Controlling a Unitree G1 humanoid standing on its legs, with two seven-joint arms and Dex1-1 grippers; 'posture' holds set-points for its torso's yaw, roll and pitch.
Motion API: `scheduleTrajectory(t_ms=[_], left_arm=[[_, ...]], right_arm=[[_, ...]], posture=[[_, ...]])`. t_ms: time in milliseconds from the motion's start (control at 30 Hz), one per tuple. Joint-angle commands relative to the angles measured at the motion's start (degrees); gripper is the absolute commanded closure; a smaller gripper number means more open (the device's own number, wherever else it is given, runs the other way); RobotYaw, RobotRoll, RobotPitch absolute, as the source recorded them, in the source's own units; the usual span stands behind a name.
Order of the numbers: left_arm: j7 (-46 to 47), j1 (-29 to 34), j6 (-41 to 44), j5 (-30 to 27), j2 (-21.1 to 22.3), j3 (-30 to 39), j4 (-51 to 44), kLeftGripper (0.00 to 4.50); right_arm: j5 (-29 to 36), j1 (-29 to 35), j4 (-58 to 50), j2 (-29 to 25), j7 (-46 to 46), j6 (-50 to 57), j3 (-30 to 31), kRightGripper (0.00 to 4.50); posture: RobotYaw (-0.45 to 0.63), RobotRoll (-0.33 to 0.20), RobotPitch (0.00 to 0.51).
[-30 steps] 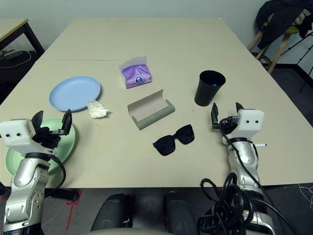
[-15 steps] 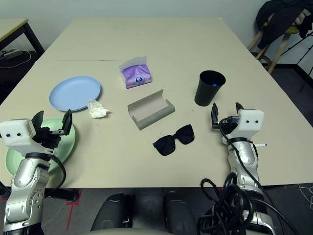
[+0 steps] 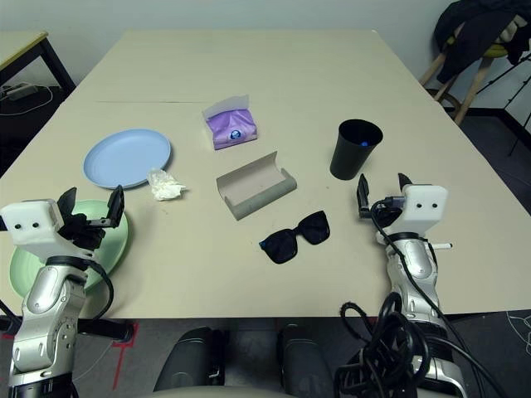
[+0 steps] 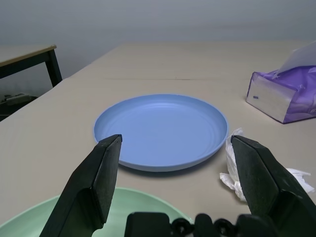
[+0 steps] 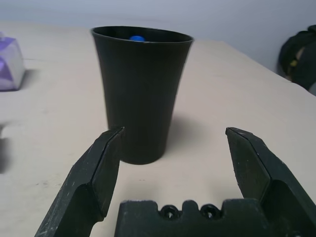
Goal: Organize and tidy the items on the table.
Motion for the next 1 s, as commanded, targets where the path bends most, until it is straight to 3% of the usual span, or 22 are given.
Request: scheduleTrajectory(t_ms=[33,533,1000], left_arm=[[0.0,-0.2,0.1,0.5,0.0,-0.4,0.9,0.0],[-0.4,-1.7,0.6,0.5,0.9,-0.4,1.4,0.0],[-0.7,-2.6,1.0,0.7,1.6,-0.6,1.7,0.0]], right_arm=[[2.2,0.0,-2.8,-1.3,3.8,1.4,0.7,0.02],[13.3,0.7,-12.8,-7.1,26.6,13.1,5.7,0.02],[17.9,5.7,-19.0,-11.9,45.6,16.0,10.8,0.02]], posture=[[0.11,0.0,0.079],[0.11,0.0,0.075],[0.11,0.0,0.071]])
